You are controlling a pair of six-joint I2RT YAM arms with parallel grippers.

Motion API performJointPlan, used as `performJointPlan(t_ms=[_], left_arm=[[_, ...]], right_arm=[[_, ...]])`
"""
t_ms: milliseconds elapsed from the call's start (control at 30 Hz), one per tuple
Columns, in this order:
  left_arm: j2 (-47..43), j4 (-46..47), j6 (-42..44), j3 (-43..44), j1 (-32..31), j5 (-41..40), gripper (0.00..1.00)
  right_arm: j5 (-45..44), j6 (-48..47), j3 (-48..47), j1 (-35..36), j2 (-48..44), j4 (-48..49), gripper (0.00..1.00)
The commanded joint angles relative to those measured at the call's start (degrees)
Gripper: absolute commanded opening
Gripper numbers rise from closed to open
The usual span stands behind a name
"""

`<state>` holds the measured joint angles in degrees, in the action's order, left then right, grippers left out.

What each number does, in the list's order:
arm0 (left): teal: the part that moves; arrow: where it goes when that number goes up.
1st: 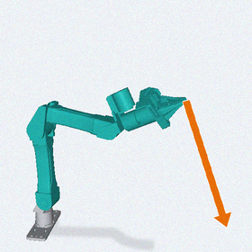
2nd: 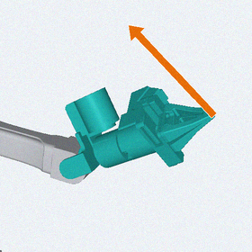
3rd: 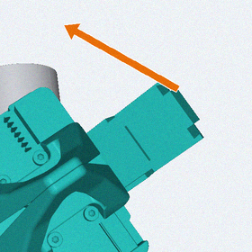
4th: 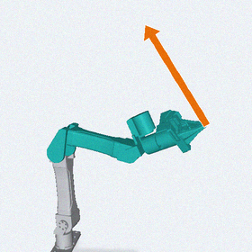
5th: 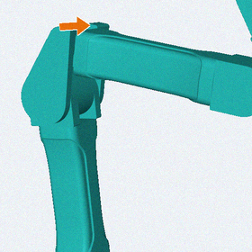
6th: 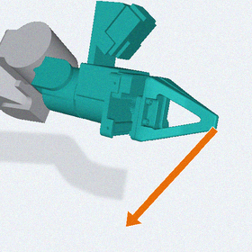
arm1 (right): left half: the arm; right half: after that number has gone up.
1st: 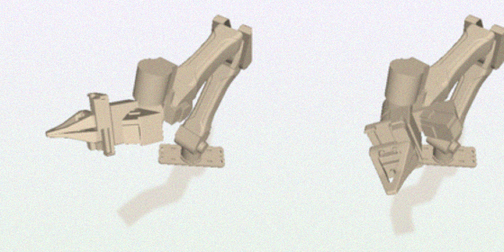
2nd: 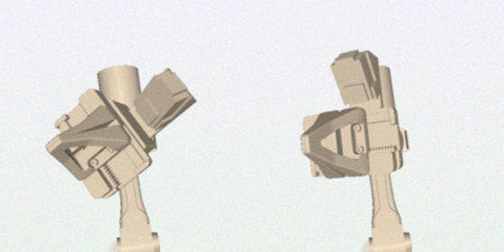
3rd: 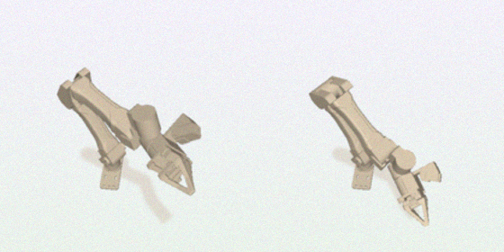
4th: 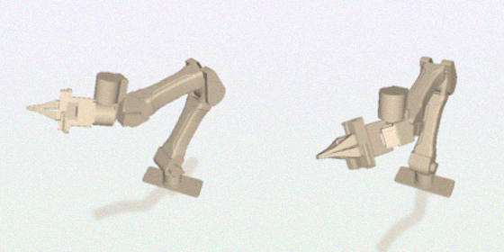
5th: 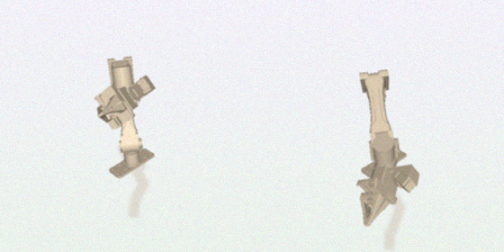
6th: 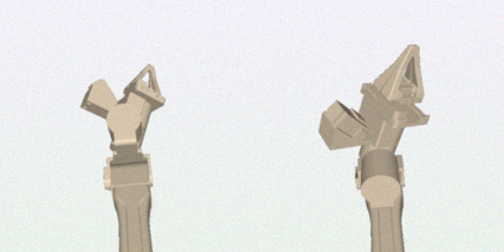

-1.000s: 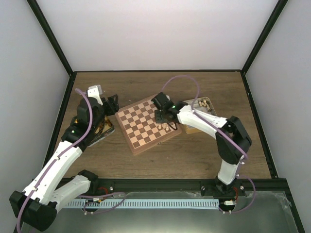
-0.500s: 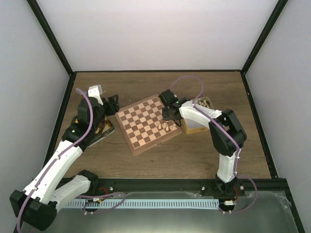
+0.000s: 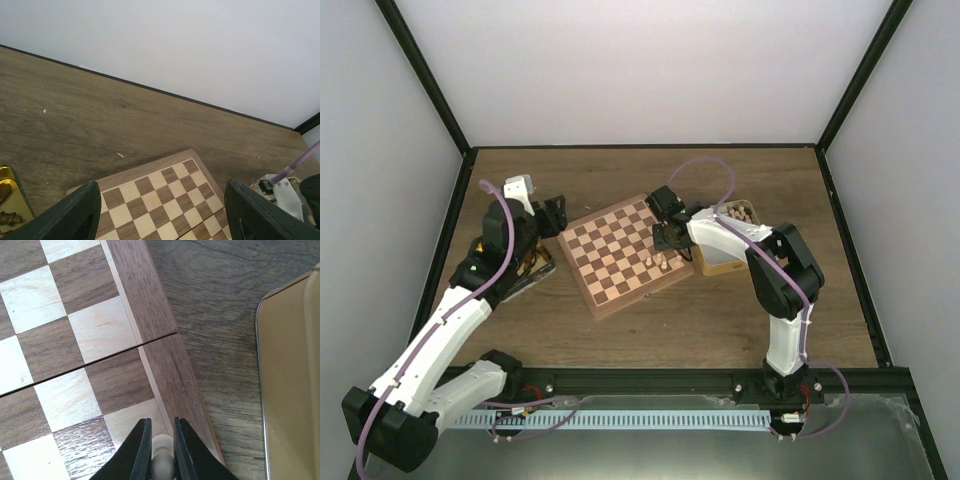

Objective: Set up the chess pieces on the board
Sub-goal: Adjust the chess piece on the chessboard.

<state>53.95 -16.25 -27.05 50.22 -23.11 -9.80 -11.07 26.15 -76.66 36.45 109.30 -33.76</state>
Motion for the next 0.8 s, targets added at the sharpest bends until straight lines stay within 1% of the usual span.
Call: performJointPlan(t_ms=[0,333,600,700,767], left_arm=[[0.1,1.05,-0.33,0.04,0.26,0.48,0.69],[-0.08,0.8,-0.37,-0.25,0.26,0.24,0.7],[0.09,0.95,-0.42,-0.38,0.31,0.4,0.69],[0.1,0.96,-0.46,-0.51,0.26,0.46,0.7],[0.14,0.99,-0.53,-0.41,0.26,0.58,0.69]], right_arm=[[1.0,-0.58,-0.64,-0.22,0.25,-0.45,0.12],[4.74,-0.91,1.59,-0.24,-2.58,-1.28,0.11],[3.52,-0.48,2.77,-0.15,-3.64,-2.52,0.12],[2.99,-0.67,2.64,-0.2,-3.27,-2.44,0.15],[2.92,-0.74,2.04,-0.21,-2.87,-2.69,0.21]])
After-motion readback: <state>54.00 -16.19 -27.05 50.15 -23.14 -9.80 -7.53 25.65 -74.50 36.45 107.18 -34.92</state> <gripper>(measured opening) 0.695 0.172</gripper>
